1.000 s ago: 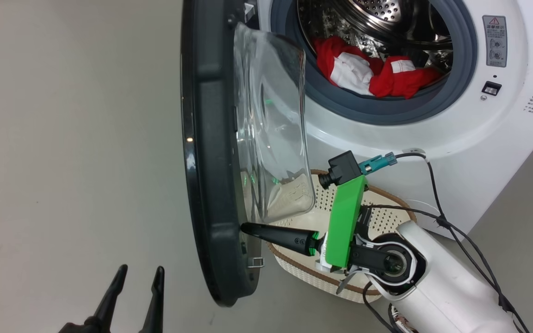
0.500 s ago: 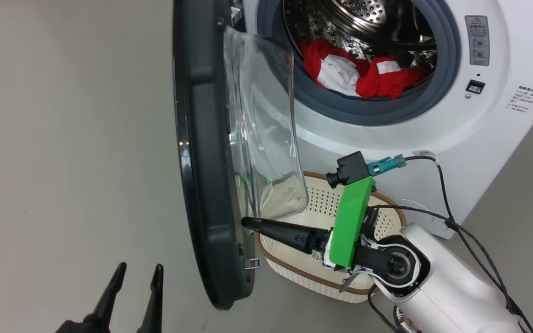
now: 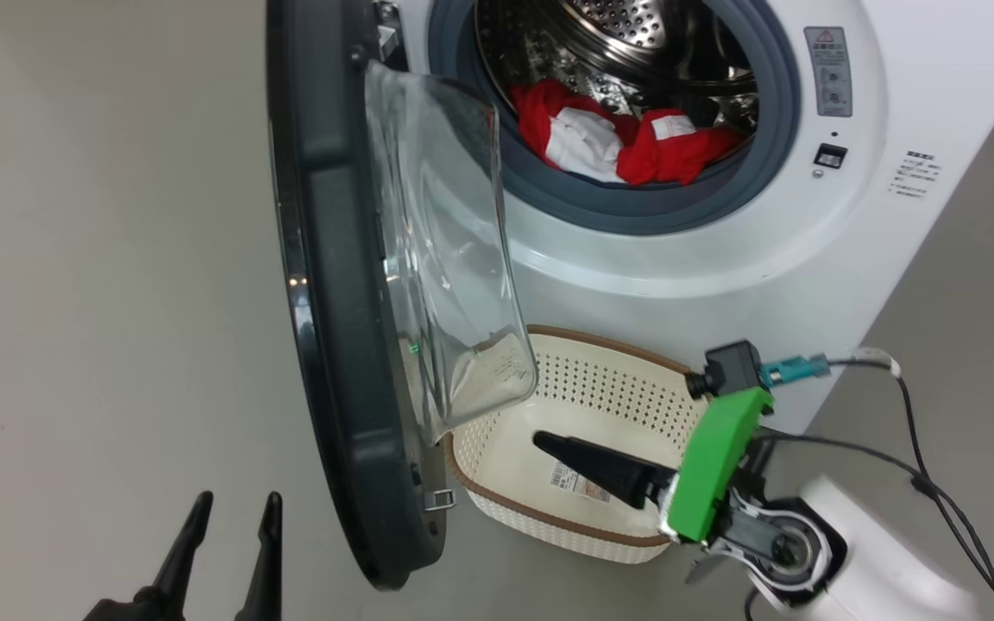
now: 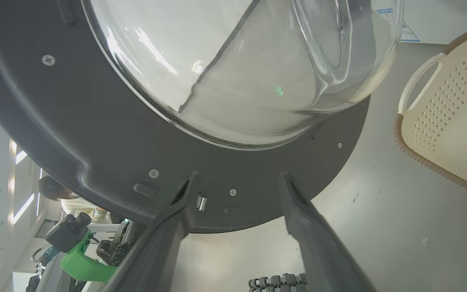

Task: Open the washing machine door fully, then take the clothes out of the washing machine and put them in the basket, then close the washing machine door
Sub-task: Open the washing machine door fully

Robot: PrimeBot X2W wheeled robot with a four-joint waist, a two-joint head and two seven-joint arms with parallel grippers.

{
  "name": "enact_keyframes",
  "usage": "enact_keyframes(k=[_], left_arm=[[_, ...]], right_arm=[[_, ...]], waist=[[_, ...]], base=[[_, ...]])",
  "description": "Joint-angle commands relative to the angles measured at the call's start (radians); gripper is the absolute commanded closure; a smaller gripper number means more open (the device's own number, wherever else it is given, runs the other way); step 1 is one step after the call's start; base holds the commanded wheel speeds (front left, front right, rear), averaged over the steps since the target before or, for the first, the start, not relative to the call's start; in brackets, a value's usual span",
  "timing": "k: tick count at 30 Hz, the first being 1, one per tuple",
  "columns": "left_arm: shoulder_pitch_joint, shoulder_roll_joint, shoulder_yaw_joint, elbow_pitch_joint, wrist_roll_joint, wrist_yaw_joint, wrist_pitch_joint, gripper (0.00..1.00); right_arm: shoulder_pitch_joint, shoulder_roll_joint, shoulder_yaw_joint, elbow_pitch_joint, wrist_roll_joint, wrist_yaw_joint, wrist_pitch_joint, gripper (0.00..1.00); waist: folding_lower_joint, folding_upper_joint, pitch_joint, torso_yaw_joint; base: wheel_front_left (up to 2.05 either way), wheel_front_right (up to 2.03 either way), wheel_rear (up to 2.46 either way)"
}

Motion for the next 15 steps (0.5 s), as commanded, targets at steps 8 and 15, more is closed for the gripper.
enact_keyframes(k=[8,15], left_arm=[[-0.017,0.01,0.056,-0.016,-0.004,-0.006,-0.012,0.0],[-0.006,0.009,0.063,-0.013,-0.001,-0.006,-0.012,0.0]], right_arm=[[0.084,-0.052,0.021,-0.006,-0.021,0.007,-0.11,0.0],[0.126,-0.082,0.021,0.009,-0.036,0.007,-0.217,0.0]], waist=[[0.0,0.0,-0.018,-0.031],[0.0,0.0,-0.029,-0.042]], base=[[0.0,0.0,0.0],[0.0,0.0,0.0]])
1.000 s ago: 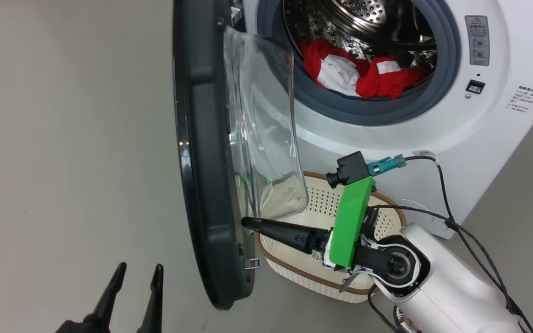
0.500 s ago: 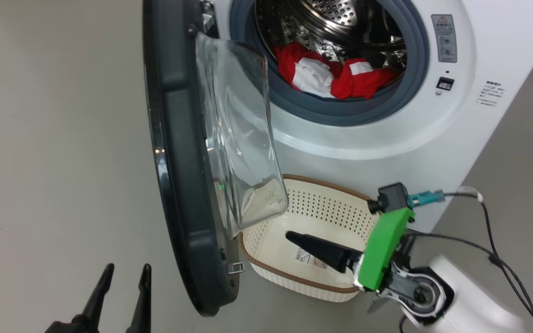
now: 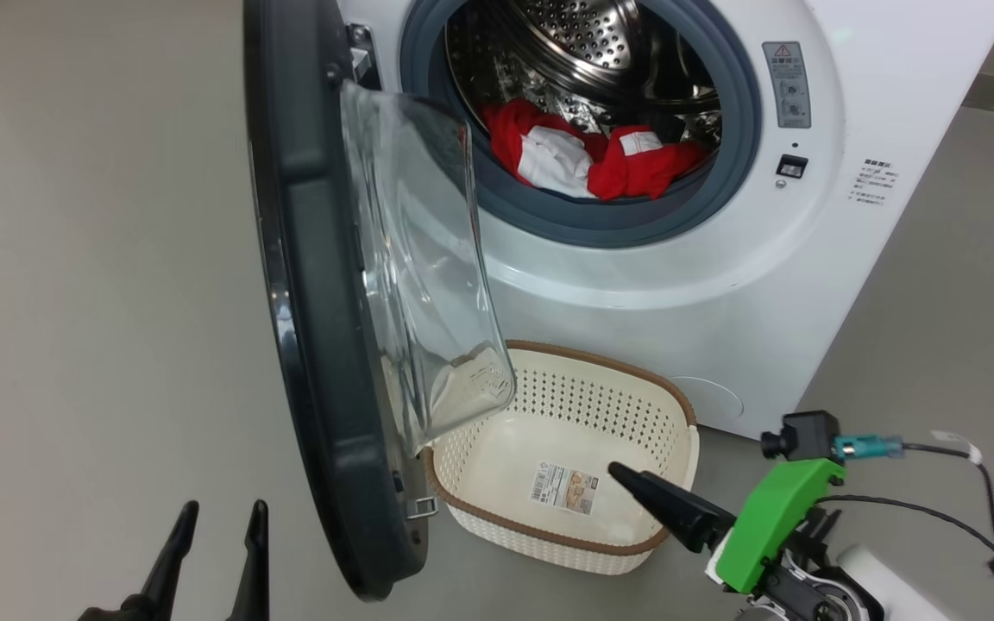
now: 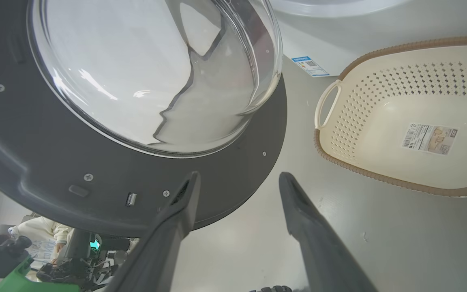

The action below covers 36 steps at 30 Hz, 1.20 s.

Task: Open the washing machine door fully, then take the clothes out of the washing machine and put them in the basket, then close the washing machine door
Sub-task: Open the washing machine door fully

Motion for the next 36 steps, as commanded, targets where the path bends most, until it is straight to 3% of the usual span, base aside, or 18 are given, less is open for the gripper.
enact_keyframes(k=[1,18,24,36], left_arm=[[-0.017,0.008,0.038,-0.019,-0.001,-0.006,-0.012,0.0],[-0.01,0.008,0.042,-0.003,-0.004,-0.006,-0.012,0.0],[-0.01,0.007,0.047,0.0,-0.005,-0.006,-0.012,0.0],[-0.016,0.005,0.048,-0.002,-0.009,-0.006,-0.012,0.0]], right_arm=[[0.005,-0.008,0.002,-0.02,-0.012,0.007,-0.018,0.0],[-0.006,-0.065,0.146,0.102,-0.172,0.007,-0.381,0.0],[-0.04,-0.07,0.18,0.173,-0.284,0.007,-0.451,0.0],[0.012,0.007,-0.067,0.144,-0.683,0.007,-0.455,0.0]], waist=[[0.0,0.0,-0.002,-0.003],[0.0,0.0,-0.007,-0.012],[0.0,0.0,-0.006,-0.014],[0.0,0.0,0.006,-0.018]], base=[[0.0,0.0,0.0],[0.0,0.0,0.0],[0.0,0.0,0.0],[0.0,0.0,0.0]])
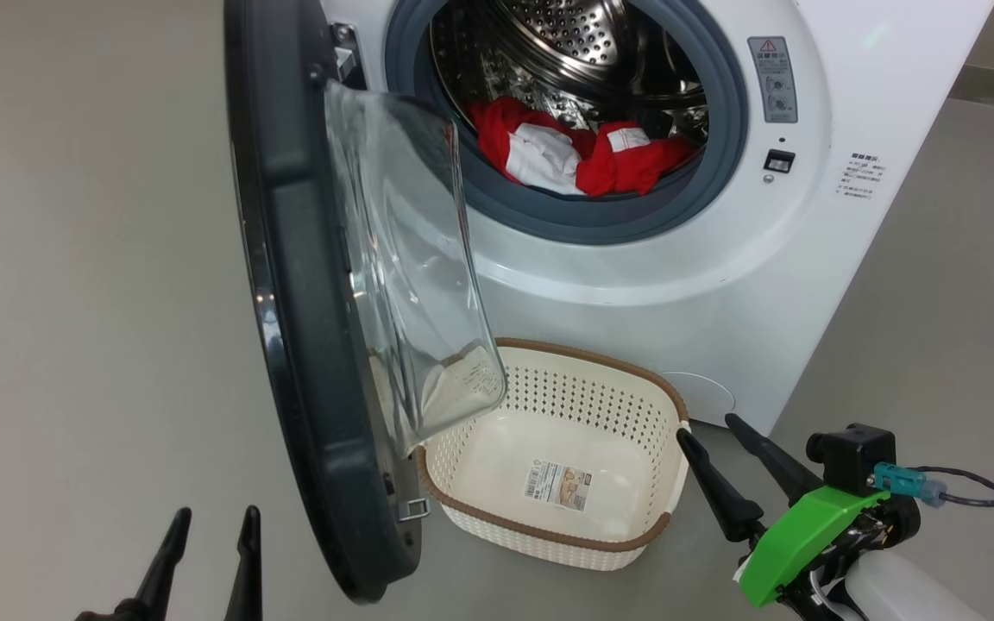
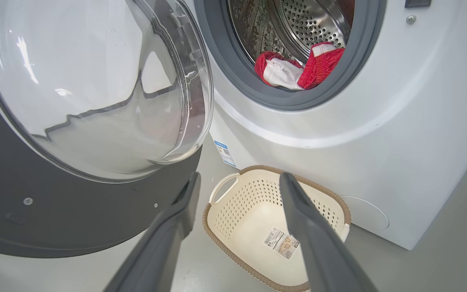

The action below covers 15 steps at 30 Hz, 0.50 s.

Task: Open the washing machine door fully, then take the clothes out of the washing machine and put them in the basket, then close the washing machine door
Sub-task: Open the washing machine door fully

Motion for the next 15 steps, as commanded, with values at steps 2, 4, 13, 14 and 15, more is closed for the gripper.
enact_keyframes(k=[2,4,13,14,15], left_arm=[[-0.021,0.006,0.032,-0.021,-0.008,-0.006,-0.012,0.0],[-0.022,0.006,0.031,-0.021,-0.008,-0.006,-0.012,0.0],[-0.025,0.005,0.032,-0.026,-0.006,-0.006,-0.012,0.0],[-0.026,0.005,0.032,-0.026,-0.006,-0.006,-0.012,0.0],[-0.026,0.005,0.032,-0.026,-0.006,-0.006,-0.012,0.0]], right_arm=[[0.024,0.013,-0.044,-0.045,-0.093,0.006,-0.013,0.0],[0.032,0.02,-0.063,-0.055,-0.121,0.006,-0.013,0.0],[0.086,0.072,-0.189,-0.129,-0.292,0.006,-0.013,0.0],[0.089,0.075,-0.195,-0.133,-0.306,0.006,-0.013,0.0],[0.094,0.078,-0.2,-0.132,-0.314,0.006,-0.013,0.0]], waist=[[0.0,0.0,0.003,0.001],[0.0,0.0,0.003,0.001],[0.0,0.0,0.008,0.002],[0.0,0.0,0.009,0.002],[0.0,0.0,0.01,0.002]], base=[[0.0,0.0,0.0],[0.0,0.0,0.0],[0.0,0.0,0.0],[0.0,0.0,0.0],[0.0,0.0,0.0]])
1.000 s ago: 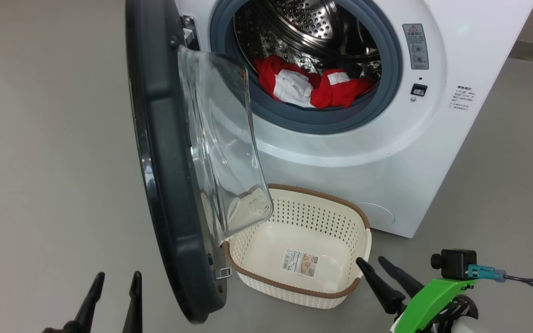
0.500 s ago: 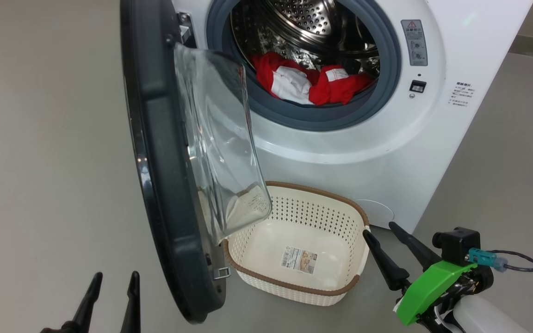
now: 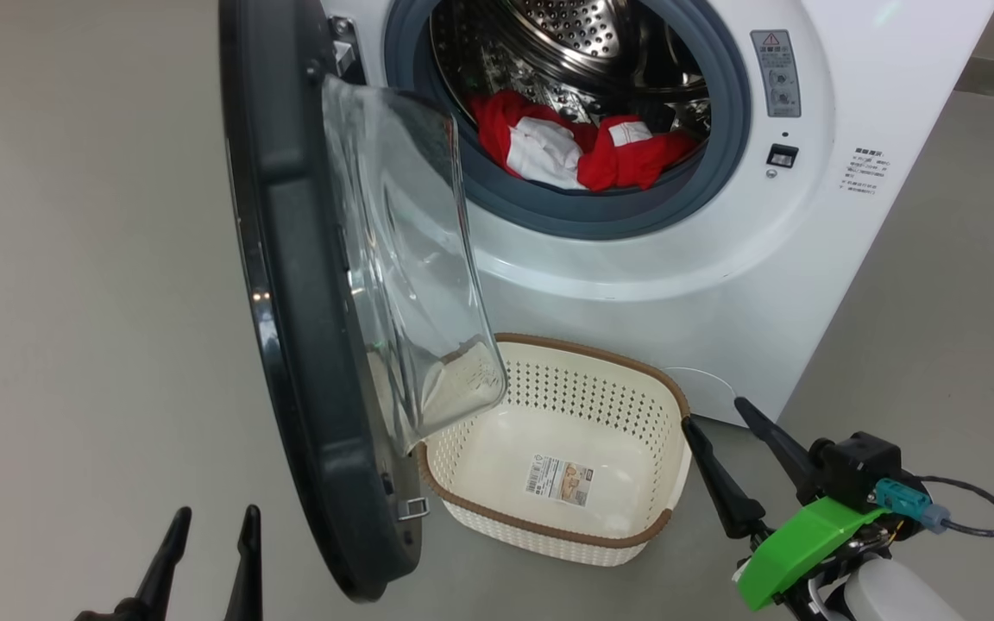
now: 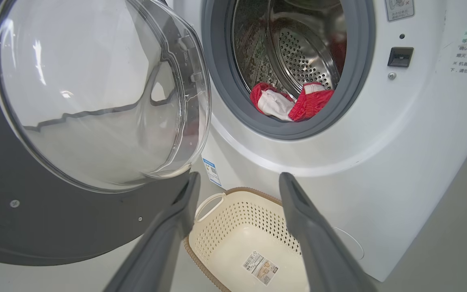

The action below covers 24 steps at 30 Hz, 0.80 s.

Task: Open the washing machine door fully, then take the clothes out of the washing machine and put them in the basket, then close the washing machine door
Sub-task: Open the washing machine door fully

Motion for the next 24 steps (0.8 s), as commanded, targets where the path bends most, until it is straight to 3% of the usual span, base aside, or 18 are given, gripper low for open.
enact_keyframes(k=[1,12,13,14,15,19,24], left_arm=[[-0.026,0.005,0.033,-0.024,-0.006,-0.006,-0.012,0.0],[-0.024,0.005,0.037,-0.018,-0.005,-0.006,-0.012,0.0],[-0.023,0.005,0.039,-0.018,-0.005,-0.006,-0.012,0.08],[-0.025,0.005,0.046,-0.018,-0.008,-0.006,-0.012,0.58],[-0.027,0.005,0.056,-0.018,-0.018,-0.006,-0.012,1.0],[-0.044,0.005,0.107,-0.05,-0.053,-0.006,-0.012,1.0],[-0.075,0.004,0.186,-0.184,-0.104,-0.003,-0.012,1.0]], right_arm=[[0.005,0.001,0.006,-0.02,-0.01,0.006,-0.009,0.0],[0.026,0.017,-0.016,-0.018,-0.051,0.006,-0.009,0.0],[0.026,0.017,-0.017,-0.019,-0.052,0.006,-0.009,0.0],[0.026,0.017,-0.018,-0.019,-0.053,0.006,-0.009,0.0],[0.026,0.017,-0.02,-0.02,-0.054,0.006,-0.009,0.0],[0.024,0.016,-0.026,-0.024,-0.059,0.006,-0.009,0.0],[0.026,0.017,-0.029,-0.029,-0.063,0.006,-0.009,0.0]], waist=[[-0.0001,0.0,0.0,0.0],[-0.0001,0.0,-0.002,-0.003],[-0.0001,0.0,-0.003,-0.004],[-0.0001,0.0,-0.003,-0.004],[-0.0001,0.0,-0.003,-0.004],[-0.0001,0.0,-0.003,-0.004],[-0.0001,0.0,-0.004,-0.002]], base=[[0.0,0.0,0.0],[0.0,0.0,0.0],[0.0,0.0,0.0],[0.0,0.0,0.0],[0.0,0.0,0.0],[0.0,0.0,0.0],[0.0,0.0,0.0]])
